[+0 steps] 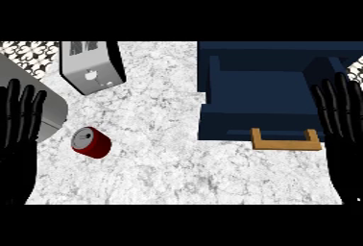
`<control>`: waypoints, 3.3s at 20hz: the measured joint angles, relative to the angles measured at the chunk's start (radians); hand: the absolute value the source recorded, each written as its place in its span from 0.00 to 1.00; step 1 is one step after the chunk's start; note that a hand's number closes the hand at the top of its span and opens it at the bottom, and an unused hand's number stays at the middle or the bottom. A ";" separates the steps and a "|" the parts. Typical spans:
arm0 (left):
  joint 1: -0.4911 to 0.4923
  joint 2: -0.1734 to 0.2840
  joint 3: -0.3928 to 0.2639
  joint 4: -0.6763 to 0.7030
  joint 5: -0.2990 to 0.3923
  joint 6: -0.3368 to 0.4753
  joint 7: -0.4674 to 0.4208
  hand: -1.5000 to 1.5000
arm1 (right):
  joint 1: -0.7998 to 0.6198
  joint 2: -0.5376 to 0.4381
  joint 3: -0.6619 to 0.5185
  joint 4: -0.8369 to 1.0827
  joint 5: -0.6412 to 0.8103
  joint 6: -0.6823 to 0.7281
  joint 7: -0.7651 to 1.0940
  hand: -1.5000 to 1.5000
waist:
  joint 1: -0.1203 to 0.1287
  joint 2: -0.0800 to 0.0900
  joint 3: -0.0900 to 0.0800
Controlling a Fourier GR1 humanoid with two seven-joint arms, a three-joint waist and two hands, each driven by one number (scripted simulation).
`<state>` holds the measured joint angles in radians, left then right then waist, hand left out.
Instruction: Pick up the can, place it into the drawer and close the drawer
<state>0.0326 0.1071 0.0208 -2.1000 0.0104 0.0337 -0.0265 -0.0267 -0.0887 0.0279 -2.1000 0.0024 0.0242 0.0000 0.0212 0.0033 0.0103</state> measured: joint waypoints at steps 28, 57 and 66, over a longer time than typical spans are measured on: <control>0.119 -0.100 0.027 -0.076 -0.312 0.512 0.492 0.00 | 0.098 -0.002 -0.156 0.034 -0.056 -0.044 0.198 0.00 | -0.022 -0.004 -0.010; 0.105 -0.105 -0.008 0.625 0.107 0.721 -0.166 0.00 | 0.187 0.002 -0.249 -0.074 -0.116 0.035 0.203 0.00 | -0.022 -0.004 -0.011; 0.012 -0.095 0.091 0.867 0.243 0.634 -0.327 0.00 | 0.213 0.010 -0.269 -0.126 -0.120 0.055 0.229 0.00 | -0.024 -0.004 -0.011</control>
<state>0.0444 0.0121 0.1116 -1.2328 0.2532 0.6682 -0.3540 0.1866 -0.0792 -0.2415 -2.2260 -0.1173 0.0790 0.2288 -0.0033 -0.0004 -0.0003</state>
